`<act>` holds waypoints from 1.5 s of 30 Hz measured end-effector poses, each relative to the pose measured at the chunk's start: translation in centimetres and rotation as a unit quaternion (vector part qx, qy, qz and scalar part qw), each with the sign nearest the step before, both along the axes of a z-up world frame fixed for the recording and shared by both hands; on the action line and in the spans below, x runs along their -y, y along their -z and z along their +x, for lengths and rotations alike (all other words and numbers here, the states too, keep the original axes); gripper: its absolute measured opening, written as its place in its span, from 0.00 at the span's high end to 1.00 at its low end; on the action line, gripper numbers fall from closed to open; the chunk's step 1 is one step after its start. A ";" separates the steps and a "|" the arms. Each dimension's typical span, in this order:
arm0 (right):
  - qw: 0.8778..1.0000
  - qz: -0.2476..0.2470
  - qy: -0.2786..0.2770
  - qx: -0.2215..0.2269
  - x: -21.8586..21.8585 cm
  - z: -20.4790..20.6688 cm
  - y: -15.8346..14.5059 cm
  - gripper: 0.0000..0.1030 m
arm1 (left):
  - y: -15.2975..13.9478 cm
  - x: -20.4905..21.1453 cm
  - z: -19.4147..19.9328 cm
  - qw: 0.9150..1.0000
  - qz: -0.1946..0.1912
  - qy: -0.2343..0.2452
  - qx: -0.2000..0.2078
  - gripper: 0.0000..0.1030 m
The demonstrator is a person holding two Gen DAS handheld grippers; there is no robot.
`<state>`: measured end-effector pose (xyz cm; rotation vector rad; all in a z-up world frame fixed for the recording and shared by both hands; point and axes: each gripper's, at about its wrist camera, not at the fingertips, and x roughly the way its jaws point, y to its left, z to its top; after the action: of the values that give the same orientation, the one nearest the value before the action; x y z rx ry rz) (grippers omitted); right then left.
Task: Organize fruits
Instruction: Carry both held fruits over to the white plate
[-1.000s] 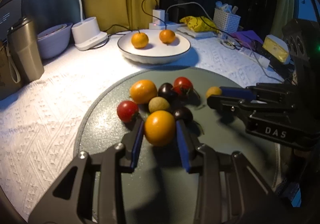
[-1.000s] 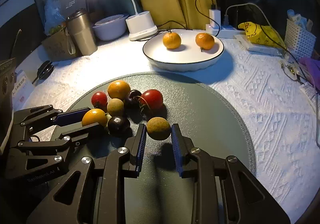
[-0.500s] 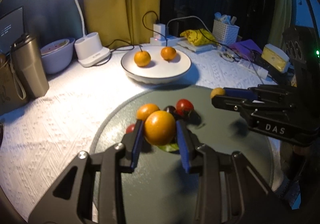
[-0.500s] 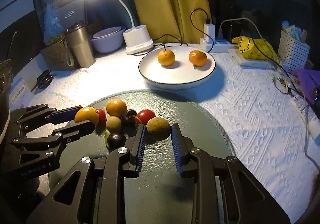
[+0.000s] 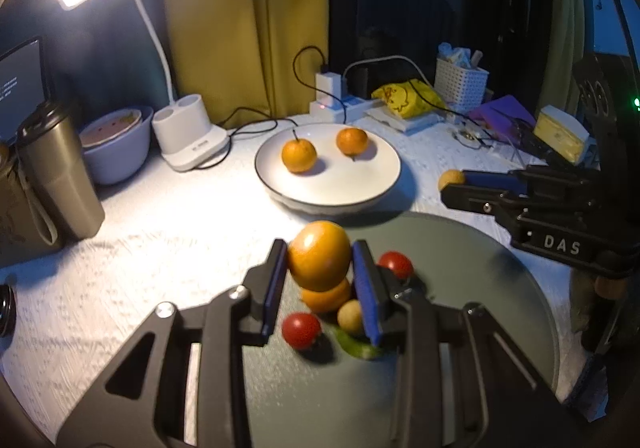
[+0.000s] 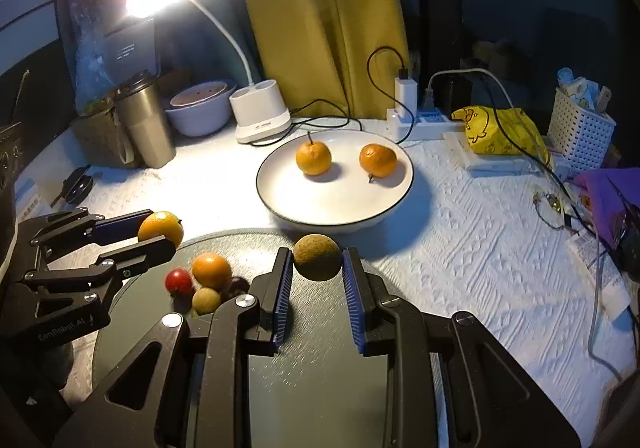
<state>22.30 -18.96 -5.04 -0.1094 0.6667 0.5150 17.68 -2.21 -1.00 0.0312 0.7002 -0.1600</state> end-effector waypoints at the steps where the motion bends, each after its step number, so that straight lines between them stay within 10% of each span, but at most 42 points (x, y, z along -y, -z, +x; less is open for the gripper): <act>1: 1.000 0.000 0.001 0.001 0.0 0.2 -0.1 0.73 | 0.0 0.0 0.3 1.000 0.000 0.001 0.001 0.67; 45: 1.000 -0.010 0.018 -0.019 -0.8 12.8 3.3 0.73 | 3.4 -0.8 14.5 0.999 0.001 0.008 -0.044 0.67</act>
<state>35.09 -18.14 -8.33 -0.1056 0.7107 0.4765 32.17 -1.38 -4.42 0.0319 0.7884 -0.1761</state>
